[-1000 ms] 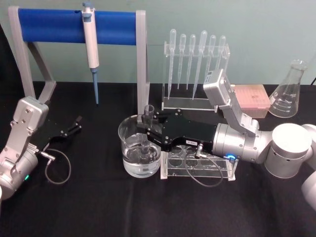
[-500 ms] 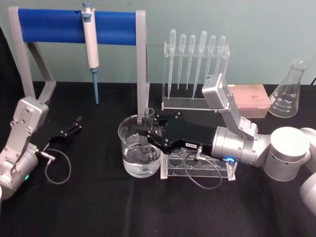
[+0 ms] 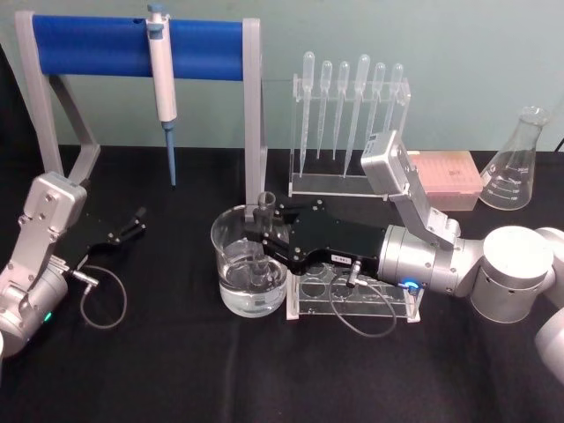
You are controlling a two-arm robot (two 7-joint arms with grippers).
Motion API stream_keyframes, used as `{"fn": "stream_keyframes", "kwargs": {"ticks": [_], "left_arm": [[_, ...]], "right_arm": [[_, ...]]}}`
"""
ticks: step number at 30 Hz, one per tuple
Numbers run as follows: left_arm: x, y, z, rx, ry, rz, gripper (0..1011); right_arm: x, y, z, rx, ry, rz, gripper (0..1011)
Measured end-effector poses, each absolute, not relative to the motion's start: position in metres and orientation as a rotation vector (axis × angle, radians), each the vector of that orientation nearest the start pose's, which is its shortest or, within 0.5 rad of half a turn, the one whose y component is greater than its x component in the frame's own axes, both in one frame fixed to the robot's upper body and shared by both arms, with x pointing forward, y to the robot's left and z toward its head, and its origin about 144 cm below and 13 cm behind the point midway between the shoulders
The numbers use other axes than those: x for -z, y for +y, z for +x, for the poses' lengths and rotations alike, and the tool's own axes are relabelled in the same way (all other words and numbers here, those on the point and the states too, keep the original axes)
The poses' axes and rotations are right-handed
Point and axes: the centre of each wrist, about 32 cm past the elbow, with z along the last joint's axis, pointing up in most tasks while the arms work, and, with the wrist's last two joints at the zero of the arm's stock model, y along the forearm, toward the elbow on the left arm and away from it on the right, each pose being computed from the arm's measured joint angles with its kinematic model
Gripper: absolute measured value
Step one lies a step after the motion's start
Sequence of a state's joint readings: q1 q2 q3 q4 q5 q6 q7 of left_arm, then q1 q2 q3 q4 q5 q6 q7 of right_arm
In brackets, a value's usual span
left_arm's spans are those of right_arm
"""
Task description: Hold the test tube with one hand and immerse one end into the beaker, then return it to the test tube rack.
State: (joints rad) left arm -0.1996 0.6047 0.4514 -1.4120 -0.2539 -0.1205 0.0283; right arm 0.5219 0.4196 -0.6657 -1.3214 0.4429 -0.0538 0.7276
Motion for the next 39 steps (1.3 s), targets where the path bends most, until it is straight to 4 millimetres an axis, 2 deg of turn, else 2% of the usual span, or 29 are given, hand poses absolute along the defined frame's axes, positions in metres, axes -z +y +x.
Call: {"fn": "stream_keyframes", "kwargs": {"ticks": [39], "left_arm": [[-1.1398,0.3097,0.4886,-1.248,-0.285,0.304,1000]], "right_arm": [[-1.1986,-0.2027,0.5583,0.372,-0.134,-0.129,236]]}}
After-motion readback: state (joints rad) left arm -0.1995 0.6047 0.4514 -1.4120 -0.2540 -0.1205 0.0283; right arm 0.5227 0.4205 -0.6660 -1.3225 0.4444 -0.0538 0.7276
